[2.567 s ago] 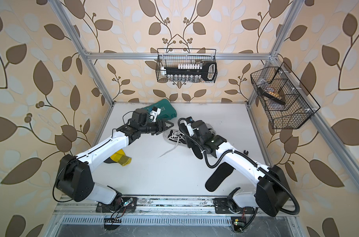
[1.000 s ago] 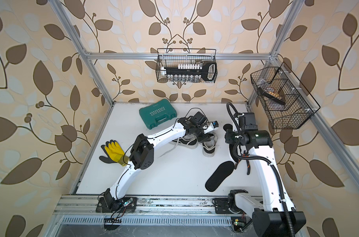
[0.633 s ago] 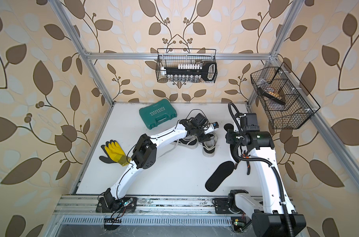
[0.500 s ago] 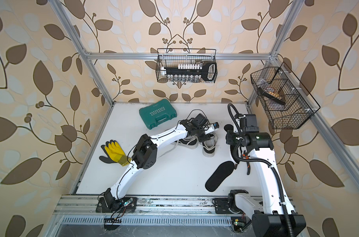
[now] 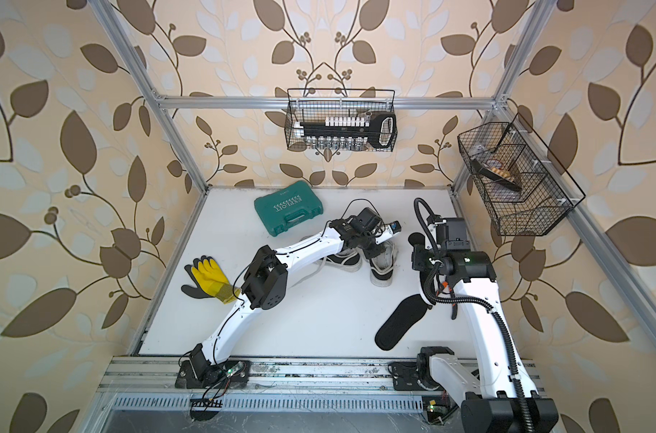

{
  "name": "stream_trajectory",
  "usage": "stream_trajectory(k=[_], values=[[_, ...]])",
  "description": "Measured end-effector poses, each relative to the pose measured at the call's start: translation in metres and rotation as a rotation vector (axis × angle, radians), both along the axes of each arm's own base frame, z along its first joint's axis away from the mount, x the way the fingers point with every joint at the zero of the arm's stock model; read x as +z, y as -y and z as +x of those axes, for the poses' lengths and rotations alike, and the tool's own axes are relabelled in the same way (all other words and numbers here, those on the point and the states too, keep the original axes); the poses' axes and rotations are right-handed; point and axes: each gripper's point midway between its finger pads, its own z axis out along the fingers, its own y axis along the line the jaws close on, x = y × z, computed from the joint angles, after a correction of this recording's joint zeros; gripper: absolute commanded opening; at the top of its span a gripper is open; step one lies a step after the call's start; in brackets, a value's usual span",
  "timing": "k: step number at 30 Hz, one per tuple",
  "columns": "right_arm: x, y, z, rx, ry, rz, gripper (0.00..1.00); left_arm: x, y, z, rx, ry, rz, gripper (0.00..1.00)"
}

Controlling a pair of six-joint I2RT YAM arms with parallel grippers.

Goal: Insert the insole into the shoe
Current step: Pick up the shoe at the center of the board.

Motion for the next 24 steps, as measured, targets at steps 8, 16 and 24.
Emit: stream_trajectory(k=[8,16,24], values=[[-0.002,0.0,0.002,0.009,-0.007,-0.007,0.32,0.013,-0.003,0.0,0.056,-0.087,-0.048,0.0],[0.005,0.0,0.004,0.012,0.011,-0.009,0.31,0.02,-0.006,-0.001,0.121,-0.238,-0.133,0.0],[0.016,0.0,0.007,0.013,0.041,-0.009,0.31,0.092,-0.01,-0.014,0.142,-0.327,-0.29,0.0]])
